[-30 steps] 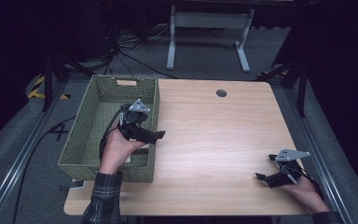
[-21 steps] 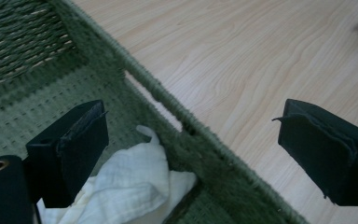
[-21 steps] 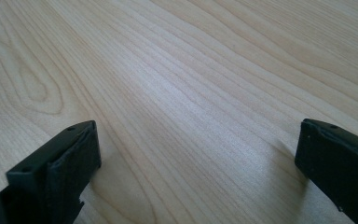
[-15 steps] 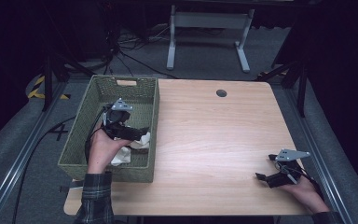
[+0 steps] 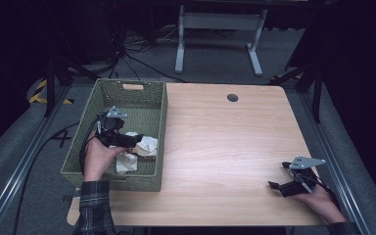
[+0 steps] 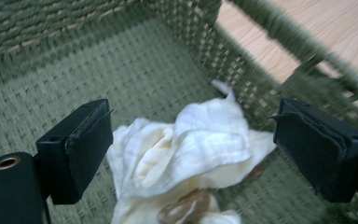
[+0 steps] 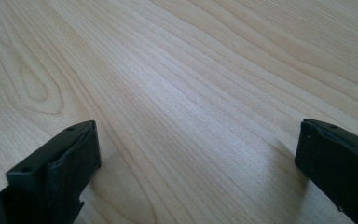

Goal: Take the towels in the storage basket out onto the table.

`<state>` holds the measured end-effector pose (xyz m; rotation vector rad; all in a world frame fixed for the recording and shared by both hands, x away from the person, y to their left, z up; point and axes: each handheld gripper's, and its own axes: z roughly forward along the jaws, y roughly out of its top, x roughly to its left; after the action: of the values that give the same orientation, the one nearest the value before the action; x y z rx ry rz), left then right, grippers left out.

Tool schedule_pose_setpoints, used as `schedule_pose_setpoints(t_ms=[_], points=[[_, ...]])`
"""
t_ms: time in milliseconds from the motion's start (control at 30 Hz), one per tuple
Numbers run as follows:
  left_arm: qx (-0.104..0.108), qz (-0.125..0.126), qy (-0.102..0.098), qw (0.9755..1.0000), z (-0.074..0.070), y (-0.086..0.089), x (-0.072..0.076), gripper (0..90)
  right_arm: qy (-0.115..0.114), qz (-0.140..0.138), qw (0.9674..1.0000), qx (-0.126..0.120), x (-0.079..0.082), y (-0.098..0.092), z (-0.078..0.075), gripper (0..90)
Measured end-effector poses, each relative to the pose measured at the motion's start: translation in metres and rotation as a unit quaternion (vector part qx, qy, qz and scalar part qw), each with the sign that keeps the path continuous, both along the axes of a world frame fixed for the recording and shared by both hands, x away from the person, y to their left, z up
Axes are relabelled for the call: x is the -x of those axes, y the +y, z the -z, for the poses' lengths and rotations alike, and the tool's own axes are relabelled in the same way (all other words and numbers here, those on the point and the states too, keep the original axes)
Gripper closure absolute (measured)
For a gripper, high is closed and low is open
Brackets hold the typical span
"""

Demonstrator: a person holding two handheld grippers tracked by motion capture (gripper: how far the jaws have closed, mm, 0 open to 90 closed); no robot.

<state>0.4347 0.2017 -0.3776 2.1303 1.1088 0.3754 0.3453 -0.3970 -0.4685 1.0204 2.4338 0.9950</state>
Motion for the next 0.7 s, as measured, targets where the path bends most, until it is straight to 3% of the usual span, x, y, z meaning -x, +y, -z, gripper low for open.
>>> schedule_pose_setpoints(t_ms=[200,400,600,700], points=[[-0.007,-0.012,0.029,0.9995,0.018,0.003,-0.009,12.2,0.0,0.0,1.0,0.0,0.0,0.0,0.0,0.2],[-0.039,-0.02,0.066,0.9968,0.03,-0.002,-0.014,11.8,0.0,0.0,1.0,0.0,0.0,0.0,0.0,0.2],[-0.054,-0.027,0.086,0.9945,0.036,-0.004,-0.017,12.0,-0.001,0.0,1.0,0.0,0.0,0.0,0.0,0.2],[-0.063,-0.018,0.09,0.9937,0.039,-0.007,-0.018,12.9,0.0,0.0,1.0,0.0,0.0,0.0,0.0,0.2]])
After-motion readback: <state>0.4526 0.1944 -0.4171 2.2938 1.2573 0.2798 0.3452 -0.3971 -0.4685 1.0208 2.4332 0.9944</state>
